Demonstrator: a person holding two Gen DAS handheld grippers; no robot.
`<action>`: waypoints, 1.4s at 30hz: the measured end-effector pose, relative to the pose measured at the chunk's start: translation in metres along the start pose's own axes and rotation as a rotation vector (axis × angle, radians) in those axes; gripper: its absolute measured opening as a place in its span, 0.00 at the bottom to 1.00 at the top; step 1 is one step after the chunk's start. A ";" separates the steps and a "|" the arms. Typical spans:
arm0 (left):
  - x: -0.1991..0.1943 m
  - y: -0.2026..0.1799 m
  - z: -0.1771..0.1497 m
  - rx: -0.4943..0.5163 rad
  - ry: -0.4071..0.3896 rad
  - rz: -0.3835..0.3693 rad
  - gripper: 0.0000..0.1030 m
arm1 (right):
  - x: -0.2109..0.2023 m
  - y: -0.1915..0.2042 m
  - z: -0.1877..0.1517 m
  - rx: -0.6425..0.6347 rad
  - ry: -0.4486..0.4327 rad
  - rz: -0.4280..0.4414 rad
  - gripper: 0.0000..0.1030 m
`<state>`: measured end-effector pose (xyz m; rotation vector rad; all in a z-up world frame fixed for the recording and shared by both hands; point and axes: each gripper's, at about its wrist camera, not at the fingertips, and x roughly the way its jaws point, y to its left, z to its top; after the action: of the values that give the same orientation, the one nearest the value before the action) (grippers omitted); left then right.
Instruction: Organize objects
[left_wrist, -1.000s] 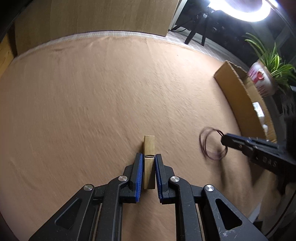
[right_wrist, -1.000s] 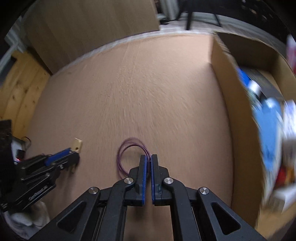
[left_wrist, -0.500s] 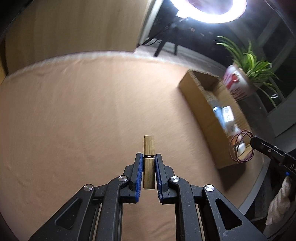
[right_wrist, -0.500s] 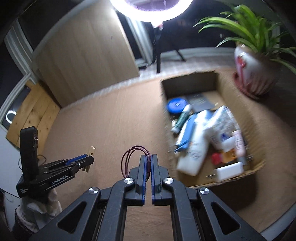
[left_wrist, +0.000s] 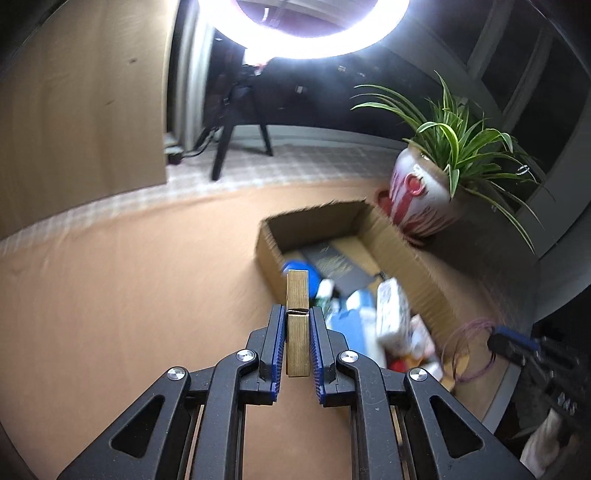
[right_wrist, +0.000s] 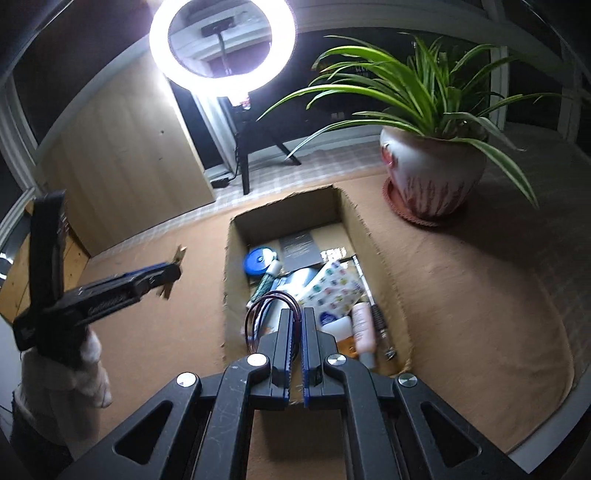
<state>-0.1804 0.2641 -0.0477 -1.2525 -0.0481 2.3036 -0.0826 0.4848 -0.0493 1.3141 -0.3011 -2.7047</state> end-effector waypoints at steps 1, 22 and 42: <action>0.008 -0.006 0.007 0.003 0.003 -0.006 0.13 | 0.002 -0.002 0.002 -0.003 0.000 -0.001 0.04; 0.038 -0.016 0.029 -0.051 -0.012 0.091 0.75 | 0.004 -0.018 0.012 -0.015 -0.014 0.051 0.65; -0.100 0.060 -0.046 -0.044 -0.076 0.217 0.84 | -0.003 0.088 -0.014 -0.050 -0.017 0.057 0.66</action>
<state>-0.1246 0.1573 -0.0128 -1.2448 0.0123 2.5483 -0.0679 0.3976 -0.0351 1.2508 -0.2669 -2.6595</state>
